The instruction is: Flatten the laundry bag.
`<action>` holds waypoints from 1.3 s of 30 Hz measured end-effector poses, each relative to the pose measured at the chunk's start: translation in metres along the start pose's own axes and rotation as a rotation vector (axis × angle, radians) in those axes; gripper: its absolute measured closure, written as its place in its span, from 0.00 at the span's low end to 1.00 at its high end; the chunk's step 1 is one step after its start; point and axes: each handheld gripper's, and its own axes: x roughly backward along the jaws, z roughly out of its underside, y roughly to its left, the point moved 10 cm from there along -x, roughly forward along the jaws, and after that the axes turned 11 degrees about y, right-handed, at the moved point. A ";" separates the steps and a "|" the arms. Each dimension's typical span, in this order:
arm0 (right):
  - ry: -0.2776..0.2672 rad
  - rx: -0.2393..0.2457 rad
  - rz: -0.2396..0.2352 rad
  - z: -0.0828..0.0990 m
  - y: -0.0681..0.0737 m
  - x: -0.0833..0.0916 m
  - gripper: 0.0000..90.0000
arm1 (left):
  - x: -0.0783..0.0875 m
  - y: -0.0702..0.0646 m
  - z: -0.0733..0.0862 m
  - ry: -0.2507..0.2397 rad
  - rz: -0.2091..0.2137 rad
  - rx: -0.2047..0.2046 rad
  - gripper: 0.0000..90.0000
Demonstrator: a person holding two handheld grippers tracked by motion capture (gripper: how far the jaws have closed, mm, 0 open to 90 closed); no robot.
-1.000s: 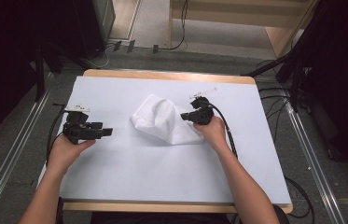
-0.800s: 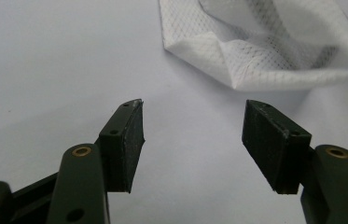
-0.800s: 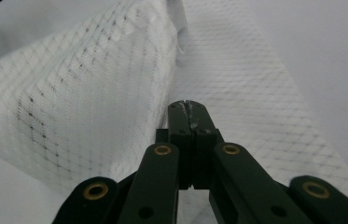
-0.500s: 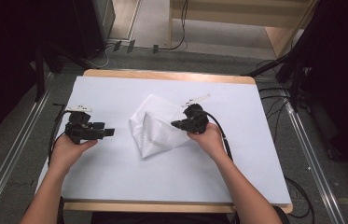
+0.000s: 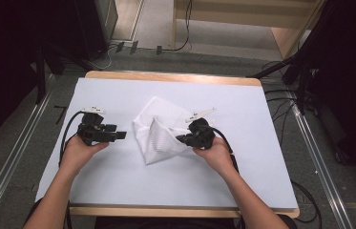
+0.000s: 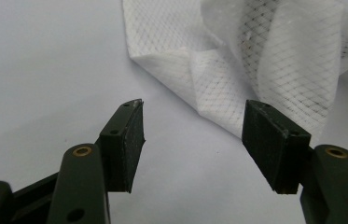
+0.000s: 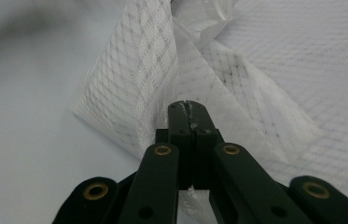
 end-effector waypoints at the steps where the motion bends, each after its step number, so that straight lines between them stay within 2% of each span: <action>1: -0.001 -0.003 0.003 0.002 -0.001 0.001 1.00 | -0.002 -0.001 -0.001 0.004 0.003 -0.005 0.44; 4: -0.007 -0.015 0.014 0.007 -0.005 0.007 1.00 | -0.006 -0.003 -0.004 0.015 0.007 -0.012 0.44; 9: -0.055 -0.047 0.030 0.001 -0.012 0.018 0.95 | -0.009 -0.005 -0.007 0.020 0.011 -0.016 0.44; 14: -0.085 -0.056 0.035 -0.016 -0.015 0.031 0.91 | -0.008 -0.004 -0.008 0.015 0.016 -0.014 0.44; 18: -0.096 -0.027 0.039 -0.030 -0.010 0.033 0.86 | -0.006 -0.002 -0.008 0.009 0.011 -0.008 0.44; 23: -0.089 -0.014 0.044 -0.047 -0.005 0.026 0.82 | -0.005 -0.001 -0.007 0.003 0.012 -0.002 0.44; 26: -0.088 -0.007 0.029 -0.058 0.001 0.022 0.78 | -0.004 0.001 -0.007 0.001 0.010 -0.001 0.44; 30: -0.088 0.015 0.033 -0.073 0.009 0.014 0.72 | -0.003 0.002 -0.007 0.000 0.009 0.001 0.44; 35: -0.059 0.021 0.040 -0.087 0.012 -0.008 0.66 | -0.002 0.003 -0.006 -0.003 0.009 0.007 0.44; 39: -0.015 0.011 0.045 -0.089 0.010 -0.026 0.64 | -0.003 0.004 -0.006 0.000 0.009 0.010 0.44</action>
